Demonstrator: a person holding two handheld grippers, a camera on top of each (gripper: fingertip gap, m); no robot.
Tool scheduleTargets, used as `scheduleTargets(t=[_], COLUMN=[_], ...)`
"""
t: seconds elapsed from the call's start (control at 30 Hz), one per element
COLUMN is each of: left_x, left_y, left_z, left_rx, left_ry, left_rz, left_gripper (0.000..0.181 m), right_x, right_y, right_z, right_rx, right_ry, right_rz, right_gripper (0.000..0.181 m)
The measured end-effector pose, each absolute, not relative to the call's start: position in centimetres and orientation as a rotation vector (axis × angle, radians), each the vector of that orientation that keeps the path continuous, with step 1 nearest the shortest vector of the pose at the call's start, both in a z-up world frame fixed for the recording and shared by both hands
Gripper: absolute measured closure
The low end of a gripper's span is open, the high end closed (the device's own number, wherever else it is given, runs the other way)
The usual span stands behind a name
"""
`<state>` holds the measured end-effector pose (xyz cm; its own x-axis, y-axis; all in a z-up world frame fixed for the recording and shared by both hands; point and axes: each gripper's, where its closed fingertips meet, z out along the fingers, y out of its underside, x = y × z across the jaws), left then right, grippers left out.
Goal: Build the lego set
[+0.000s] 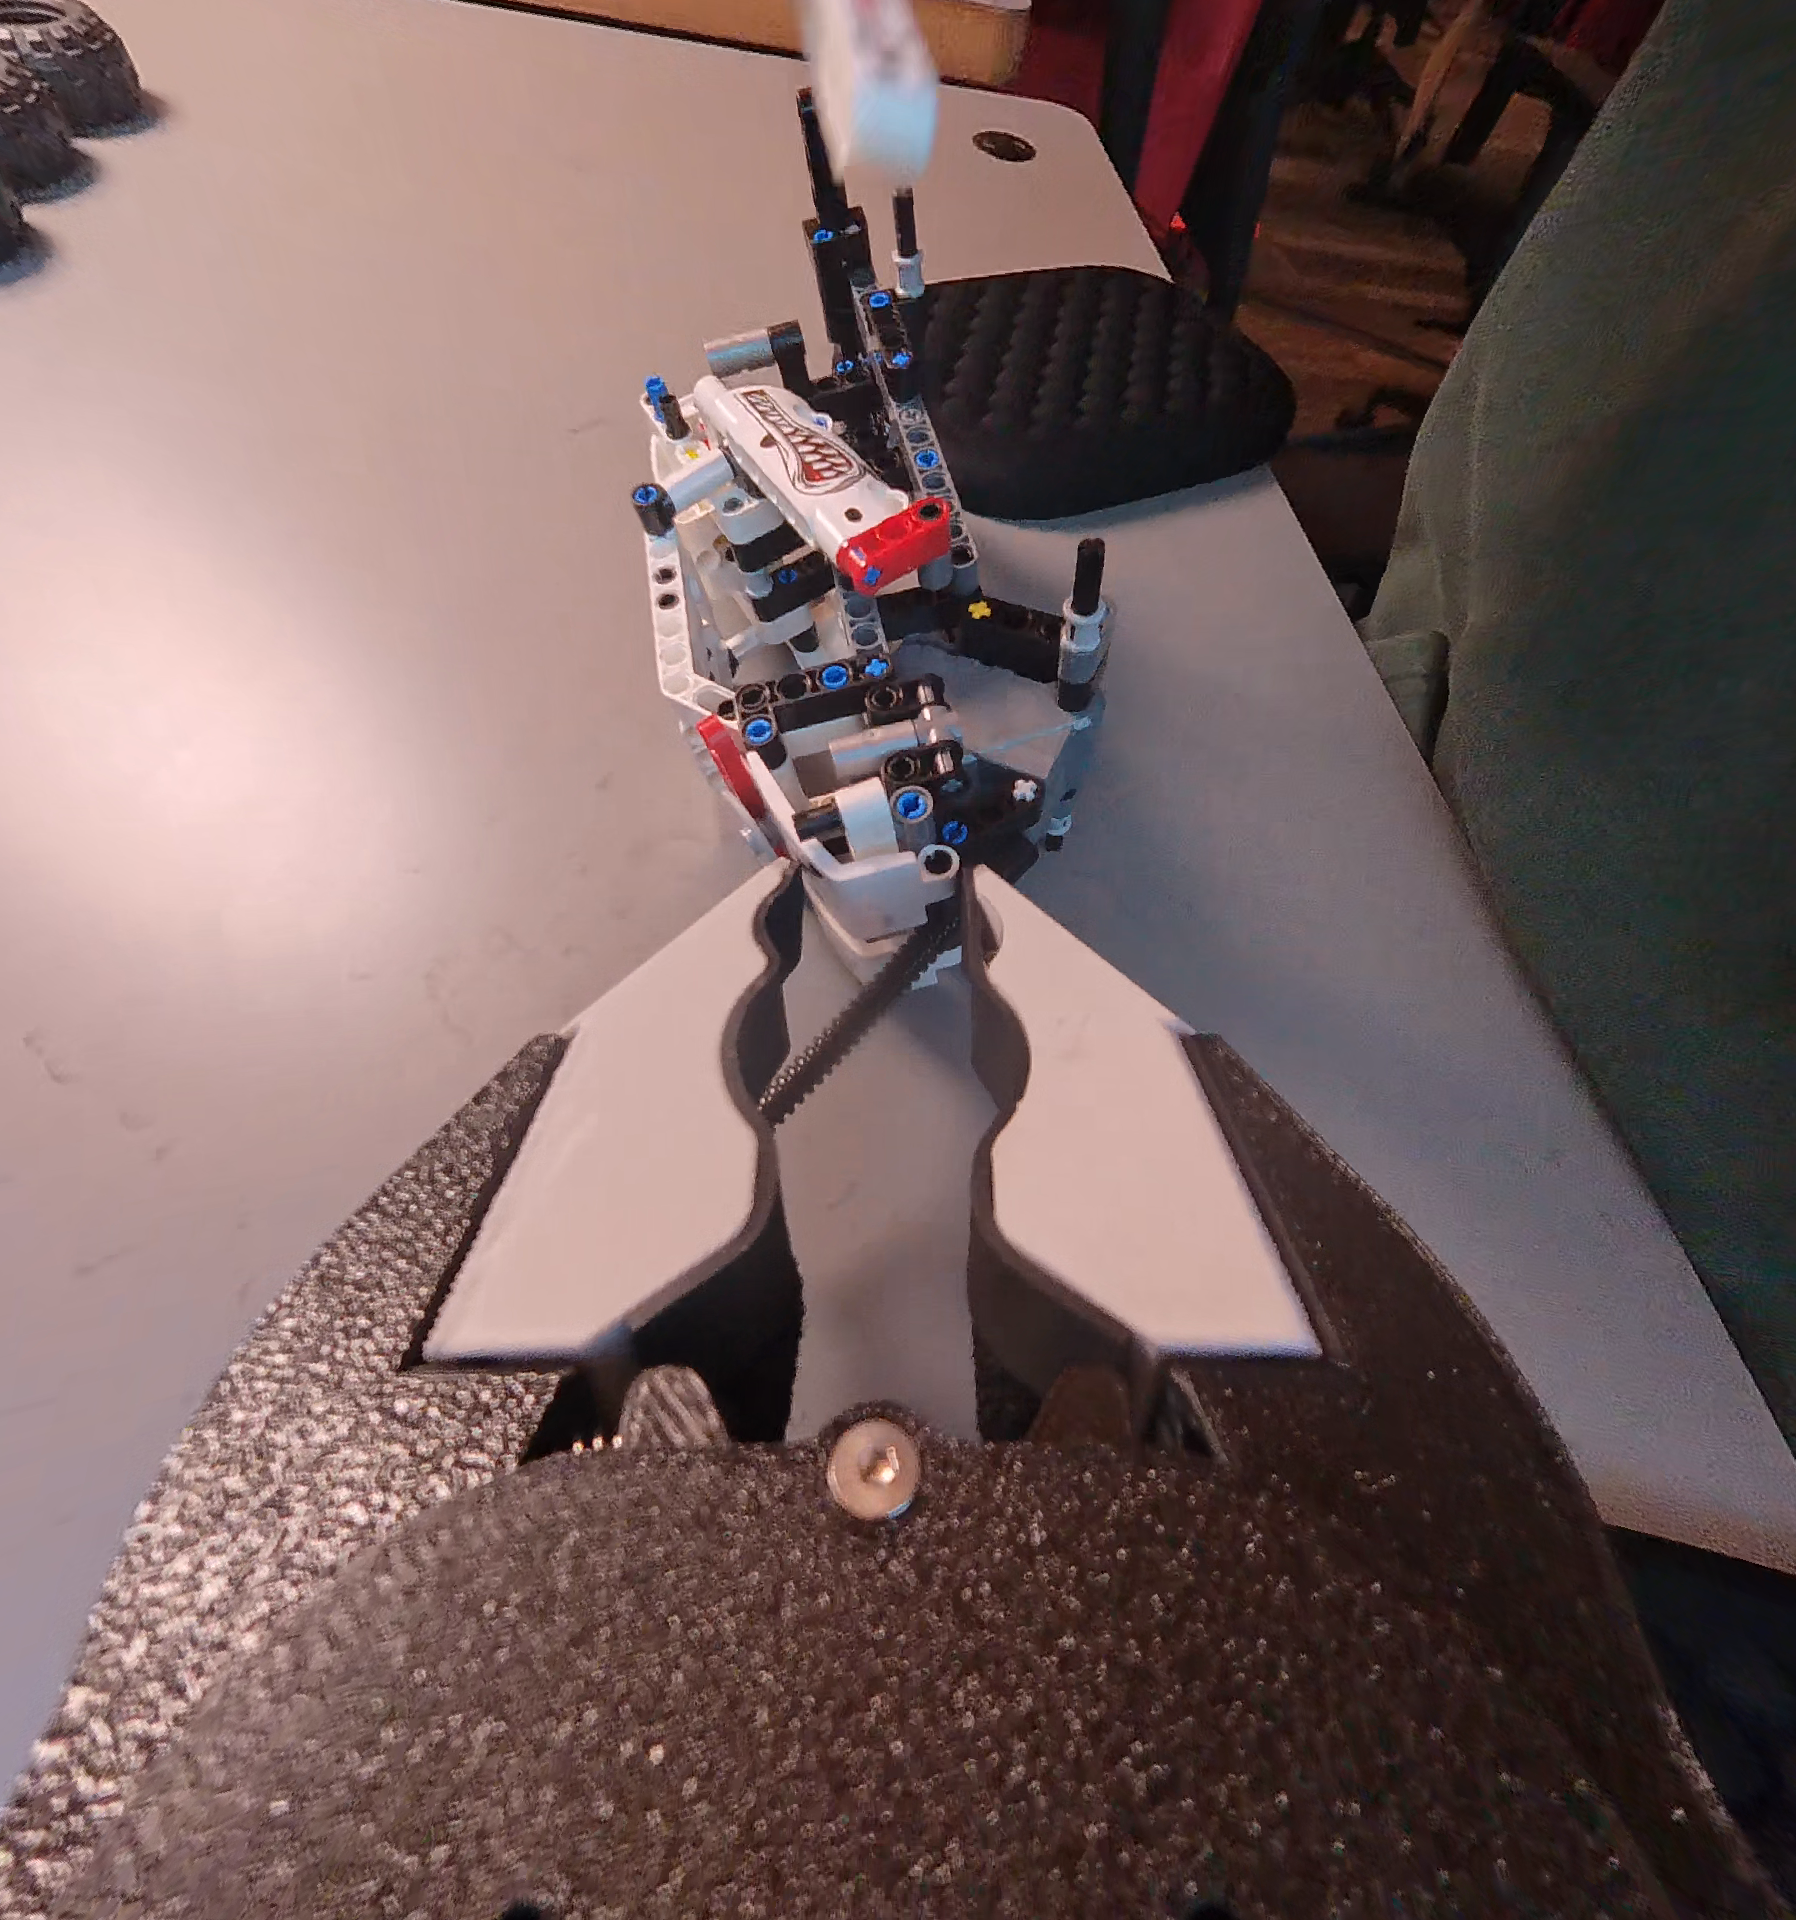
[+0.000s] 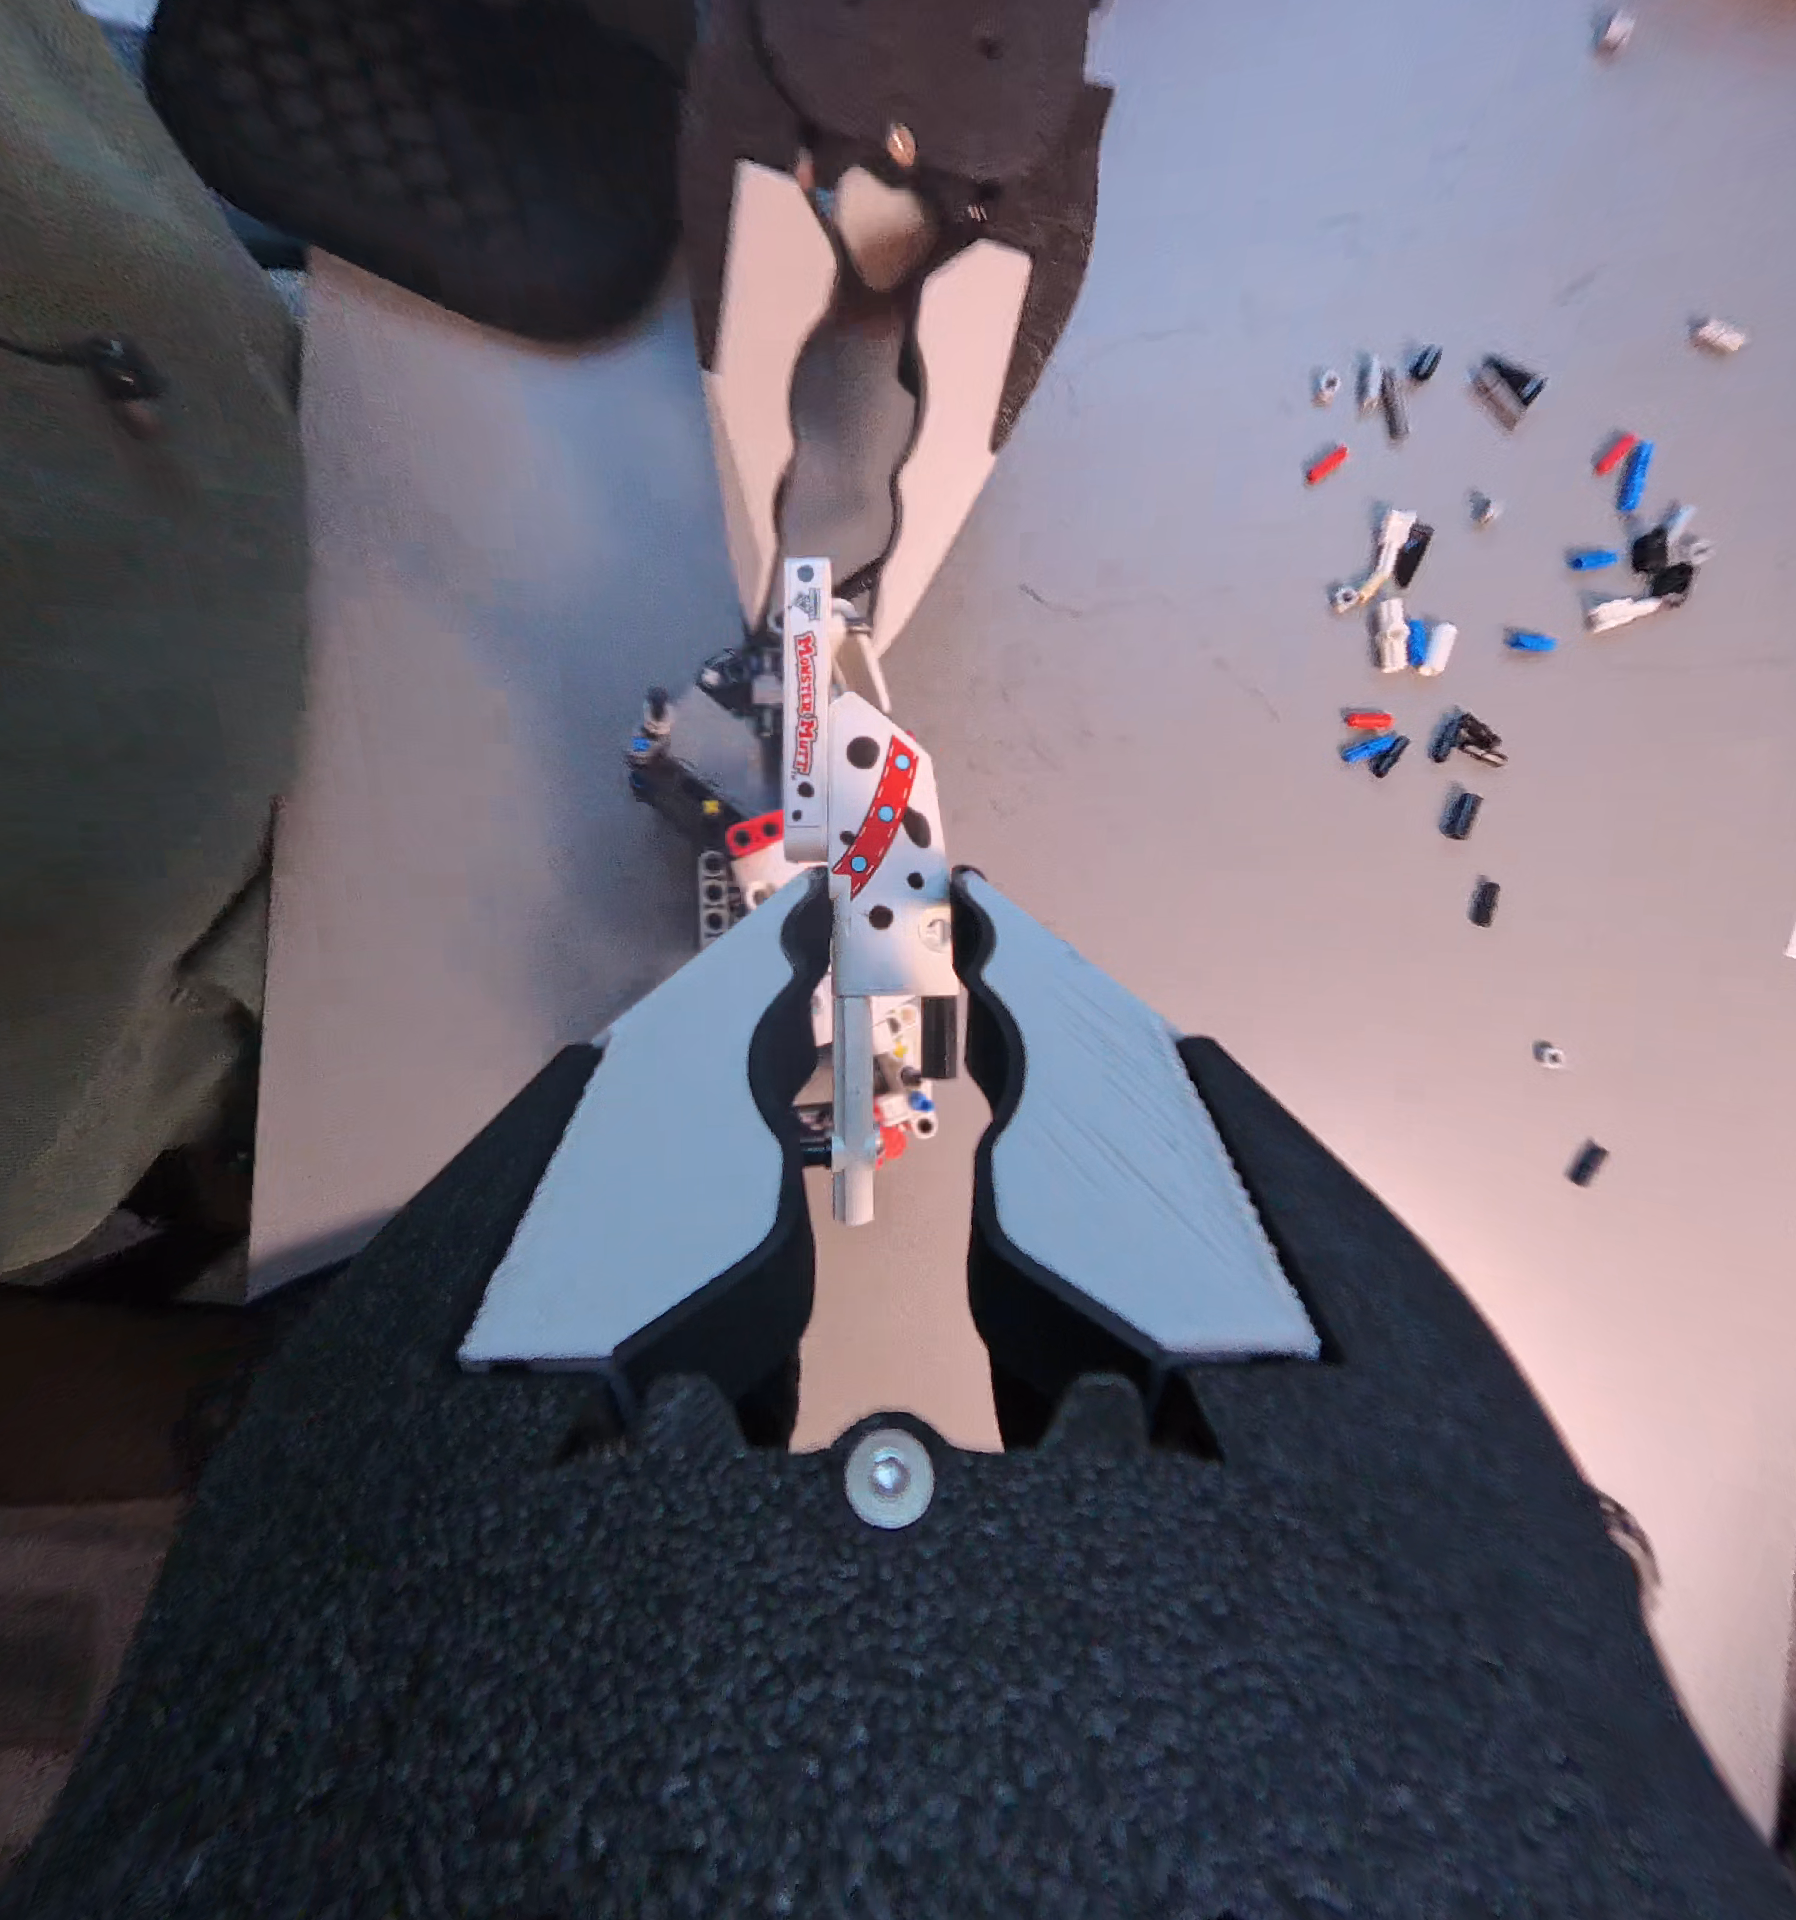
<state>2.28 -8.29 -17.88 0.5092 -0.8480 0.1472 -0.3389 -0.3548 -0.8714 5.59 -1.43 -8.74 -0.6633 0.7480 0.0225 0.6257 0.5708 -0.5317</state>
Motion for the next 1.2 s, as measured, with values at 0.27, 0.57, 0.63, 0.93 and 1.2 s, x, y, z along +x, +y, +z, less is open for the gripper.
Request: scheduleTargets(t=[0.27,0.57,0.63,0.93,1.2], left_x=[-0.5,0.2,0.3,0.9,1.5], left_y=[-7.4,-6.4,-6.4,-6.9,-6.4], left_z=[-15.4,-16.0,-15.9,-16.1,-16.3], left_rx=[-1.887,-1.934,-1.933,-2.004,-2.048], left_ry=[0.705,0.691,0.679,0.629,0.616], left_rz=[-0.798,-0.863,-0.888,-0.919,-0.87], left_gripper=[0.144,0.158,0.163,0.144,0.154], right_x=[2.4,2.4,2.4,2.4,2.5], right_y=[-1.2,-1.5,-1.6,-1.9,-1.7], right_z=[-16.3,-17.4,-17.5,-17.7,-18.0], right_rx=[-1.289,-1.313,-1.295,-1.24,-1.184], right_ry=[-2.758,-2.84,-2.847,-2.878,-2.934], right_rz=[0.854,1.035,1.056,1.076,0.984], right_gripper=[0.159,0.159,0.159,0.159,0.159])
